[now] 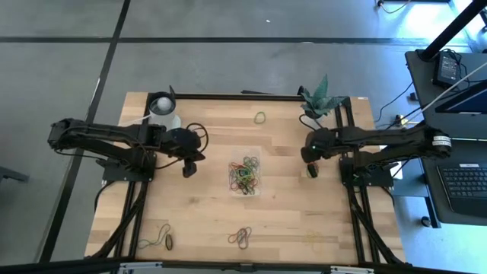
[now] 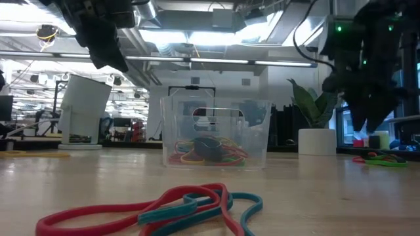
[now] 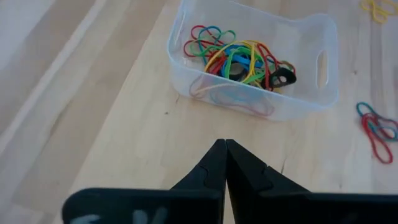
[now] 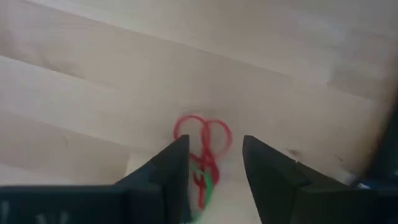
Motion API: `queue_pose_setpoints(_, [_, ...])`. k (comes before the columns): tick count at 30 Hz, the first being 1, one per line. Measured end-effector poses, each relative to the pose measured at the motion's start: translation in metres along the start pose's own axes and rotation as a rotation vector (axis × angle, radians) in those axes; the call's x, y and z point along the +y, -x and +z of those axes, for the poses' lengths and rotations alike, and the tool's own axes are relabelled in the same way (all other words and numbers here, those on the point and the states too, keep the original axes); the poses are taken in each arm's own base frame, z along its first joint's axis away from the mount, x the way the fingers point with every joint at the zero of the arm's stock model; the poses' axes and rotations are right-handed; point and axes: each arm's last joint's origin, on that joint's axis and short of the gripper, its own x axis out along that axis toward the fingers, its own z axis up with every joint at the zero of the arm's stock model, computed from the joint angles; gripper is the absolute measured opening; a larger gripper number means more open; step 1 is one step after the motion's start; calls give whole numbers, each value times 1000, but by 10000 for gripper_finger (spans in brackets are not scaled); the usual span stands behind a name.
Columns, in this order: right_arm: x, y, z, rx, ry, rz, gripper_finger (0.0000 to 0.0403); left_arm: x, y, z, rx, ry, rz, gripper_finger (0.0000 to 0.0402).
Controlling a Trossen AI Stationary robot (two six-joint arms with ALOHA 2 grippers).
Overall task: Pick and place rubber bands into bin
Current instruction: Put the green rubber band into the transparent bin
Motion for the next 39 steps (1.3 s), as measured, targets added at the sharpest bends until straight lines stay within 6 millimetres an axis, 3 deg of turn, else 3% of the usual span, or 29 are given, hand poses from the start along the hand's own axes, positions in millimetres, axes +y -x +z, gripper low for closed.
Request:
queue_pose_setpoints(14, [-21,-50,-20,-15,3,9,171,-1,0,0,1,126,0,3])
queue_pose_setpoints(20, [-22,-56,-21,-63,33,21,166,-1,0,0,-2,127,-1,3])
queue_pose_setpoints(26, [-7,-51,-16,-126,103,128,114,-2,0,3,-34,129,-15,3])
queue_pose_setpoints(32, [0,-49,-16,-117,154,214,13,-5,0,10,-95,222,-56,3])
queue_pose_setpoints(39, [-1,-42,-17,-102,180,190,4,-14,1,7,-97,143,-86,3])
